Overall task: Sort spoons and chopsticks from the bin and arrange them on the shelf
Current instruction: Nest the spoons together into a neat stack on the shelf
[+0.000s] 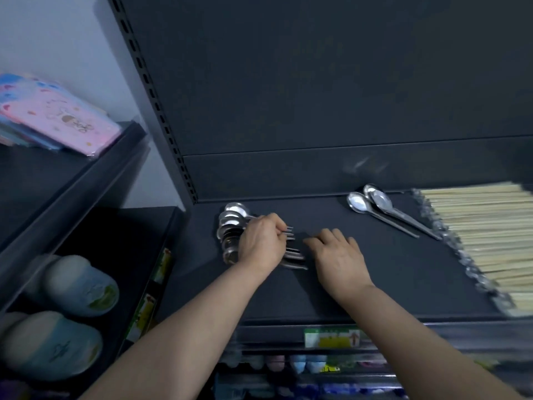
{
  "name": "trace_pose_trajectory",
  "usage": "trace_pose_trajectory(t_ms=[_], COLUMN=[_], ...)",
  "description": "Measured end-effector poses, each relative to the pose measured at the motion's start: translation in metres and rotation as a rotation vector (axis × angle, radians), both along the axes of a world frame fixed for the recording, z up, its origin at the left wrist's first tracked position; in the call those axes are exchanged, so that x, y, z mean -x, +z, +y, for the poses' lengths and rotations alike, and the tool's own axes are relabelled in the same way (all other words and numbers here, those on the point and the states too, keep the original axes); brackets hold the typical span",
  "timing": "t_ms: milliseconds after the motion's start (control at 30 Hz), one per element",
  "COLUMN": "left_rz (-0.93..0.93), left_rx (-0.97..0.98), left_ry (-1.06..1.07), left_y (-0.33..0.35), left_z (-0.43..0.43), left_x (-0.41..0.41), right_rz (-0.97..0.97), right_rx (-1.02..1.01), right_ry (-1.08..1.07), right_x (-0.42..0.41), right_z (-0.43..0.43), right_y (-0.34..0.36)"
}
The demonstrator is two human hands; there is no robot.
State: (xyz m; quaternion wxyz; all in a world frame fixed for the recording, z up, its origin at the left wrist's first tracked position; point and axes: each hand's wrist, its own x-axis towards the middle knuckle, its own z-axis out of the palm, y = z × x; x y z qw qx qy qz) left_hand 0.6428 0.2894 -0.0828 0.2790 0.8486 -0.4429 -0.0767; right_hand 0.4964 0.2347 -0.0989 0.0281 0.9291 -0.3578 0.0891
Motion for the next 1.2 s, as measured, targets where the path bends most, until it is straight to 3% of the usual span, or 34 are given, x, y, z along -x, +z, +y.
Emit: trace_pose_trajectory(t_ms=[300,567,767,967,1200], left_rz=[0.086,0.299,0.283,0.535,0.511], left_rx=[-0.165,-0.09,-0.045,0.015,0.062], left_ry=[-0.118,0.128,0.226,0.139,0.197], left_y=[-0.01,-0.017,-0.027,-0.025,-0.024], left_z=[-0.091,-0.176,-0.192,-0.189,-0.226], left_x=[0.072,0.097,0.102,0.106,0.12], right_rz=[0.063,-0.051,-0.041,-0.144,-0.098], right_rx=[-0.069,-0.153,-0.162,-0.26,-0.39], right_ry=[-0.163,-0.173,-0.142,-0.166,-0.116], right_x=[0.091,0.119,0.123,0.123,0.129], right_z=[-0.08,-0.151,-0.182,-0.201,-0.208], right_y=[0.009,0.006,0.003,0.003,0.007])
